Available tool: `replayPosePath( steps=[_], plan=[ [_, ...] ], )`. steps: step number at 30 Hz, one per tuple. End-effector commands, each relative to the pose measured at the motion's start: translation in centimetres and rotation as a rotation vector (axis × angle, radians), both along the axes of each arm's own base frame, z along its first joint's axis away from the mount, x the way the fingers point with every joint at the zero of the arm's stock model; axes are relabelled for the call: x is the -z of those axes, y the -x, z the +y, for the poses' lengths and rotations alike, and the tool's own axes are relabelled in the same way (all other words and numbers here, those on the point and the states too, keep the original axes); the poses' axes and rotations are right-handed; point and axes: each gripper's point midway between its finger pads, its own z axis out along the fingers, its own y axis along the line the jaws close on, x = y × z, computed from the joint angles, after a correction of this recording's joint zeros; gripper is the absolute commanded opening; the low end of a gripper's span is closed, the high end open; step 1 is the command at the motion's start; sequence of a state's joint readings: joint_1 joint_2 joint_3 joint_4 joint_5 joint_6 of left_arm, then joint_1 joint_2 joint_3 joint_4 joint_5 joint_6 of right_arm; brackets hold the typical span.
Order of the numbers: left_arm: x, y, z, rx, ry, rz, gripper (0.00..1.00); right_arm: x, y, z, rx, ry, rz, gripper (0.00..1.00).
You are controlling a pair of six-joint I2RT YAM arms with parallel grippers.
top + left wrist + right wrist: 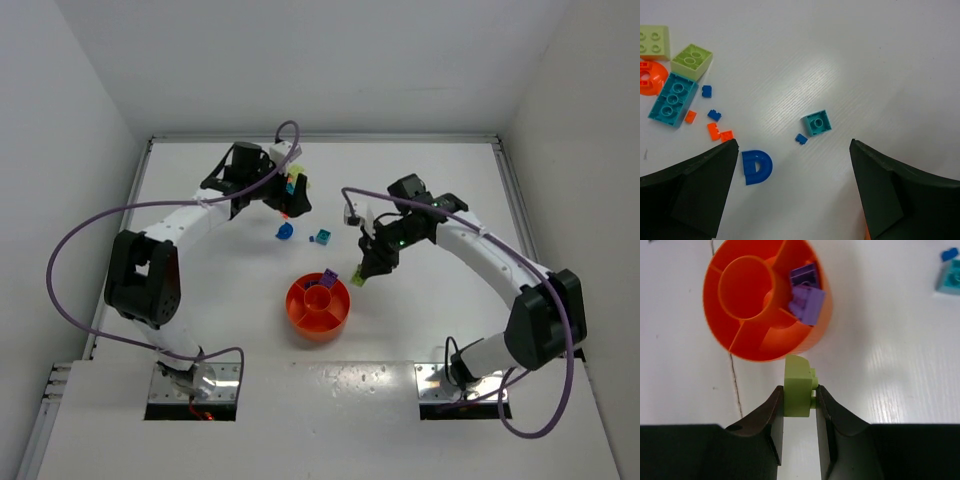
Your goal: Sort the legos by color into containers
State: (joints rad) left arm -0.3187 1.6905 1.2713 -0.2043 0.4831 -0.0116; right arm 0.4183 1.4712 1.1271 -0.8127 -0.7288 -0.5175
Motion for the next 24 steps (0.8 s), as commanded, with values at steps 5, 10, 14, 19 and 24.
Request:
replayPosePath(
  steps=[5, 10, 14, 19, 24],
  plan=[
    [-0.7, -1.8, 0.3, -0.068, 0.043, 0.005, 1.00, -0.7, 2.9, 1.5, -0.218, 0.016, -0.143, 0.00],
    [0.4, -1.8, 0.3, -0.034, 0.045, 0.080, 1.00, -0.2, 3.6, 2.3, -0.269, 0.040, -0.166, 0.00],
    [0.3, -1.8, 0.5, -0.023, 0.049, 0.076, 1.00, -0.1, 3.5, 3.1, -0.288, 0.044, -0.176, 0.00],
    [0.6, -1.9, 1.3, -0.035, 0.053, 0.086, 1.00, -0.2, 2.9, 4.6, -0.315, 0.030, -0.198, 0.00],
    [1.4, -1.8, 2.2, -0.037, 0.043, 0.093, 1.00, -0.2, 2.7, 5.1, -0.325, 0.030, -0.196, 0.00]
  ],
)
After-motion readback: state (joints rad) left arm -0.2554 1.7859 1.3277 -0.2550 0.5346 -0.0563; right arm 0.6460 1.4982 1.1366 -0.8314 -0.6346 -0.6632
